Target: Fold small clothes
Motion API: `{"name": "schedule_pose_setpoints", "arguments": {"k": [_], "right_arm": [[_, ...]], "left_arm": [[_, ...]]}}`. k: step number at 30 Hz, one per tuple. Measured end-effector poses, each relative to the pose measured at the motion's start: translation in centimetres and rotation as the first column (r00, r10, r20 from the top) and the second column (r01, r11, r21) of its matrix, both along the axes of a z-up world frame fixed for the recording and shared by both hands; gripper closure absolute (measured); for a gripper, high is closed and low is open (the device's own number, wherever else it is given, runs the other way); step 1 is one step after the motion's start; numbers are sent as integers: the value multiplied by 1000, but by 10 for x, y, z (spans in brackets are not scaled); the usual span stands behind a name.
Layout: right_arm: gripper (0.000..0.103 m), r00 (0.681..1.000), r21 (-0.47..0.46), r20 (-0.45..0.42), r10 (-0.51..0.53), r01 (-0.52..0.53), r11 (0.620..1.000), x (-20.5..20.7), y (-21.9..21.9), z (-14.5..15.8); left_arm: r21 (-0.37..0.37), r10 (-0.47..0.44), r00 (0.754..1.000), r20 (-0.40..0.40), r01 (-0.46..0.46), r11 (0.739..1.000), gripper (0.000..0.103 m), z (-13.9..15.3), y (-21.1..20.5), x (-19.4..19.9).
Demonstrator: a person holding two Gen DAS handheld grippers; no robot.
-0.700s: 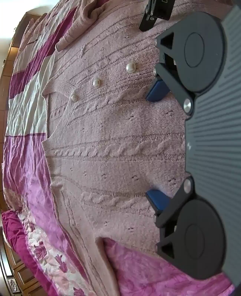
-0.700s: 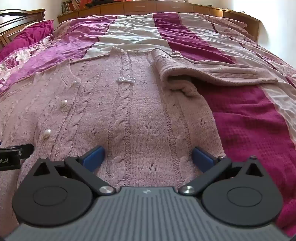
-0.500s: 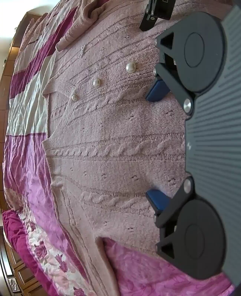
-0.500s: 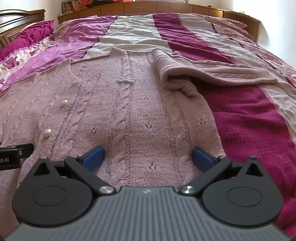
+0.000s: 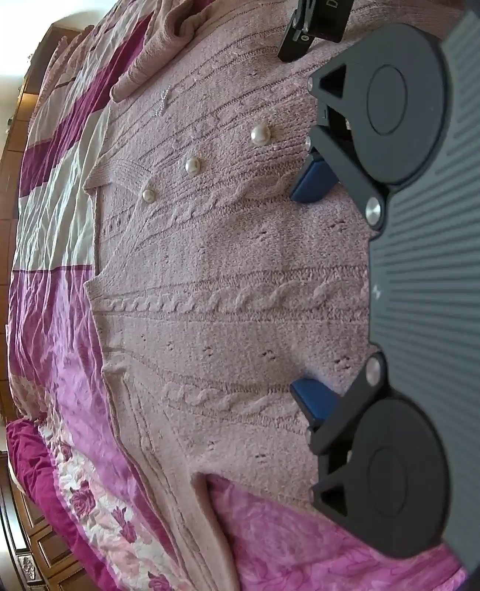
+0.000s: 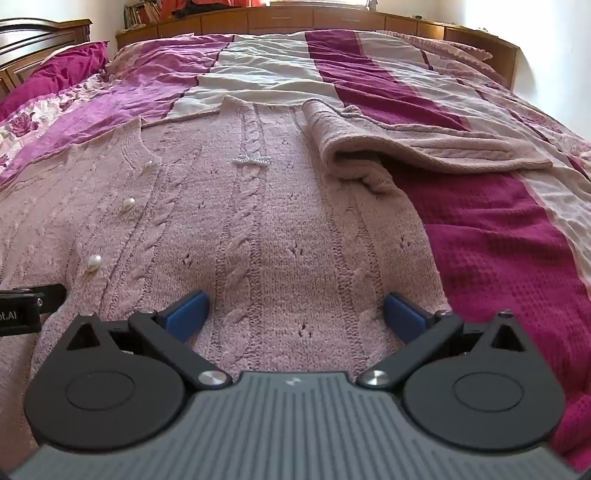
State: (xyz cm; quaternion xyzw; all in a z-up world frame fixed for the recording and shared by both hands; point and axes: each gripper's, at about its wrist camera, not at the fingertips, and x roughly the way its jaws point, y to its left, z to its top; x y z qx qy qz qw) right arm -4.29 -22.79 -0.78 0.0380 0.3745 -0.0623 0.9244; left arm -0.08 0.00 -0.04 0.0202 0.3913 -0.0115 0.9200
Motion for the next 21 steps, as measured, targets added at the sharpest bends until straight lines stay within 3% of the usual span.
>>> {"name": "schedule_pose_setpoints", "arguments": {"k": [21], "right_arm": [[0,1000,-4,6,0,0,1000,0,1,-1]], "left_arm": [[0,-1,1000,1,1,1000,0,0,0,0]]}}
